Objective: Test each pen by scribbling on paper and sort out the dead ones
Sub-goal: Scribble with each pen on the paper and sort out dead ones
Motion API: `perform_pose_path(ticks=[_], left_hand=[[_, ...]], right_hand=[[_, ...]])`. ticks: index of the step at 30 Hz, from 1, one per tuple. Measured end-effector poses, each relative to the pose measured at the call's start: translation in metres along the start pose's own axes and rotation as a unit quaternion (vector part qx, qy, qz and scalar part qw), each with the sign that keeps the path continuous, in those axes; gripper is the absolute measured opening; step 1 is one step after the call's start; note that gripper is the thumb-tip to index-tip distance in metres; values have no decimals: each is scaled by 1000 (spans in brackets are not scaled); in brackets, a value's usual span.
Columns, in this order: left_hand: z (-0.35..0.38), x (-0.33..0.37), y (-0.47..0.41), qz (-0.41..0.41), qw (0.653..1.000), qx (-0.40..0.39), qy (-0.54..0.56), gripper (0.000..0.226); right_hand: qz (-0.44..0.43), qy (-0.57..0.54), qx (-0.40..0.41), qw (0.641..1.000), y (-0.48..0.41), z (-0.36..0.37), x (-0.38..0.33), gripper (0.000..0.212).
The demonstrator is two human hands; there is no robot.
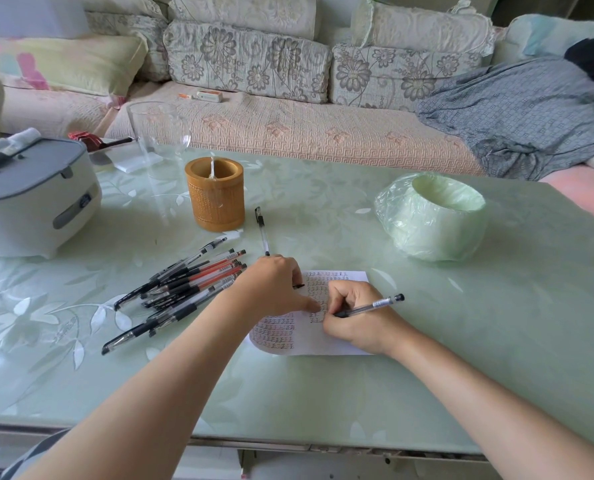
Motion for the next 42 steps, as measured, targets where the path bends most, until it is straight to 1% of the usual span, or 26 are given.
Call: perform_pose_path(ticks=[4, 7, 9, 12, 15, 19, 21, 23, 24, 26, 28, 30, 32, 37, 40, 42], left_hand=[[0, -1, 1, 10, 1000, -23, 6, 49], [-3, -6, 1, 26, 999, -43, -4, 36], [-5, -9, 3, 31, 998, -50, -10, 27], [-8, -12, 5, 34, 998, -51, -13, 18], [-10, -14, 3, 37, 999, -37, -1, 11], [-16, -13, 0, 41, 999, -19, 21, 13], [-18, -15, -1, 35, 999, -21, 31, 16], [-17, -18, -1, 32, 998, -29, 43, 18], [-17, -18, -1, 32, 998, -29, 48, 19], [-20, -19, 0, 33, 998, -23, 51, 19], [-22, -19, 0, 32, 998, -15, 59, 18], [-23, -19, 0, 32, 997, -13, 66, 17], [-23, -17, 0, 34, 997, -13, 70, 17], [-21, -11, 2, 47, 996, -23, 79, 17], [-17, -5, 3, 49, 993, -39, 105, 17], [-15, -1, 4, 47, 991, -53, 115, 19]], right_hand=[[23, -105, 48, 993, -1, -13, 3, 27], [41, -148, 65, 986, -1, -15, 2, 18], [59, -177, 68, 980, -3, -16, 6, 16], [79, -158, 92, 980, -6, -24, 9, 20], [58, -151, 77, 984, -12, -26, -1, 31], [82, -268, 58, 958, -16, -24, -6, 41], [71, -276, 56, 957, -18, -24, -11, 37], [48, -210, 67, 974, -21, -30, -16, 27], [38, -156, 75, 984, -23, -33, -18, 25], [23, -8, 90, 996, -26, -39, -22, 28], [25, 146, 93, 985, -26, -41, -24, 26], [35, 238, 83, 967, -23, -40, -27, 19], [31, 271, 78, 959, -22, -37, -31, 18], [3, 309, 64, 949, -25, -31, -38, 18], [-13, 296, 39, 954, -26, -23, -39, 18], [-29, 304, 27, 952, -26, -17, -41, 18]])
Point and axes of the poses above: each hand's wrist, its own y-axis away from the middle knuckle, its own z-axis out of the palm, x = y × z, the point moved 10 cm from there along -y, towards the middle knuckle, and after that the axes turned 7 degrees about -y, right-handed, at the moved point
